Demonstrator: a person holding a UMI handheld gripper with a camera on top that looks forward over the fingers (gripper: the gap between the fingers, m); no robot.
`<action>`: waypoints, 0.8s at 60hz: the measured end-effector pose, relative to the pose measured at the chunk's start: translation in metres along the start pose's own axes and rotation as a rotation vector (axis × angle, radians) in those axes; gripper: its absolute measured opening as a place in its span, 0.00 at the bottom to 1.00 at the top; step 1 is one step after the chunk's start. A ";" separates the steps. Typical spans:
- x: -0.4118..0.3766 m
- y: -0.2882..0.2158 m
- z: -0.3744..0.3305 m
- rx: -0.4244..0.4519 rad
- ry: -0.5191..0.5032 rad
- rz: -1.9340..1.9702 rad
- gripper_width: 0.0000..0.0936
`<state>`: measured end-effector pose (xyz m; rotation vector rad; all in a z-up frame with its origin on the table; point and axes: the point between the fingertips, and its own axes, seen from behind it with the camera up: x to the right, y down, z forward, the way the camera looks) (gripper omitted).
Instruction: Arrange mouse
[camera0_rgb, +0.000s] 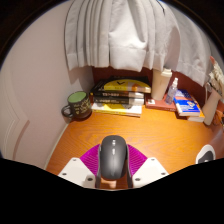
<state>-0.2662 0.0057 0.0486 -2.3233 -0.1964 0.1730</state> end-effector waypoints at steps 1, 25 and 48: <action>0.006 -0.009 -0.009 0.017 -0.001 -0.005 0.40; 0.300 -0.106 -0.210 0.323 0.225 -0.067 0.39; 0.461 0.075 -0.122 0.001 0.280 0.072 0.39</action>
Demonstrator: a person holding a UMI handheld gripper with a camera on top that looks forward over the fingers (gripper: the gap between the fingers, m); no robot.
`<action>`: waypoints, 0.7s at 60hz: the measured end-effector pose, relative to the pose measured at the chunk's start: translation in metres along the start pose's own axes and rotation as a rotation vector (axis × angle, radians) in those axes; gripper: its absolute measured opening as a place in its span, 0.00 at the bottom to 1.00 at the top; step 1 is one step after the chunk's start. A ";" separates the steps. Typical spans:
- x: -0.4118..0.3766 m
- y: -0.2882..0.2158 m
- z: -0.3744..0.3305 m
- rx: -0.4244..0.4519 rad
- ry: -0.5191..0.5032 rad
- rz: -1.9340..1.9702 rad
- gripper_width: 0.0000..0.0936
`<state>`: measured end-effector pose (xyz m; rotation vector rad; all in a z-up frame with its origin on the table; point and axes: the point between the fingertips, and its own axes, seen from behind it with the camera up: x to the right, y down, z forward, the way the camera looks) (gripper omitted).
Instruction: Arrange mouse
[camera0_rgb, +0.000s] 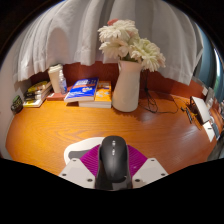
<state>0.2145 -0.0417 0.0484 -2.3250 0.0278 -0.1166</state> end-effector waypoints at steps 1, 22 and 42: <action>-0.001 0.006 0.004 -0.011 -0.005 0.000 0.39; -0.012 0.051 0.033 -0.046 -0.066 0.055 0.48; -0.008 0.051 0.016 -0.086 -0.022 0.069 0.89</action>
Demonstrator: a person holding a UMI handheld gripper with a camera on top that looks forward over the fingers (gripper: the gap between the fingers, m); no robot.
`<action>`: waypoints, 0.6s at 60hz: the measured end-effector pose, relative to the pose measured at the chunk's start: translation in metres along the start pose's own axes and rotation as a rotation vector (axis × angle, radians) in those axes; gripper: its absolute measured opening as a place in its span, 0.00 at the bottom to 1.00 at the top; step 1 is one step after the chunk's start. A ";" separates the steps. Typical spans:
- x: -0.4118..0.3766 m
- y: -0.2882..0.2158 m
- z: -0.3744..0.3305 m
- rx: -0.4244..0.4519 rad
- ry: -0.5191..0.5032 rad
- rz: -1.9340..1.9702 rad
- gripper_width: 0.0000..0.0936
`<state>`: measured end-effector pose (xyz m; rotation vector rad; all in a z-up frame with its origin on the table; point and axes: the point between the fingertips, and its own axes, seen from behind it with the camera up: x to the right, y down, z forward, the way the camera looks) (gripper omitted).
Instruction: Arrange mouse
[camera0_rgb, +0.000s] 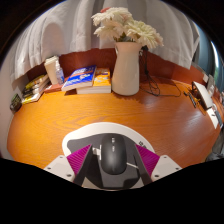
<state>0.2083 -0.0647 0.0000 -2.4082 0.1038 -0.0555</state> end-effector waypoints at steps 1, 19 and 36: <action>-0.001 -0.001 -0.004 0.003 0.000 0.002 0.89; -0.061 0.013 -0.106 0.037 0.004 0.001 0.88; -0.146 0.007 -0.207 0.136 -0.057 -0.038 0.88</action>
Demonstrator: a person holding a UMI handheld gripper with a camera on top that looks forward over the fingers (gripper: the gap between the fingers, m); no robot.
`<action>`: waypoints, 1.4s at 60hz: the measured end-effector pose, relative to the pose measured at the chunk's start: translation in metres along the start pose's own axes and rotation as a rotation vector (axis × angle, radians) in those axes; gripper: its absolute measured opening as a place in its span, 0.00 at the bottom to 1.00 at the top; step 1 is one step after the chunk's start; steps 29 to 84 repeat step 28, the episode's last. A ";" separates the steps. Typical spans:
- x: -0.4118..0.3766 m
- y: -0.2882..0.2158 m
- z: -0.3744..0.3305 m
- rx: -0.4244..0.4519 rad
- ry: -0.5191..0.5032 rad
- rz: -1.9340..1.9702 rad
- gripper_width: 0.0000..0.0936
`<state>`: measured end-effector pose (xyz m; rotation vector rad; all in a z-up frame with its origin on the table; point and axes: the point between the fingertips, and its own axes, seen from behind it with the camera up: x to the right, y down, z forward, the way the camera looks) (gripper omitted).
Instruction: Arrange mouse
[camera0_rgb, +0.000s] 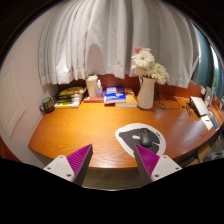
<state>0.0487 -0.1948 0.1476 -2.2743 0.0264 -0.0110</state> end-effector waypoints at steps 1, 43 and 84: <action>-0.004 -0.002 -0.005 0.006 -0.003 -0.002 0.89; -0.075 -0.012 -0.085 0.103 -0.044 -0.034 0.88; -0.075 -0.012 -0.085 0.103 -0.044 -0.034 0.88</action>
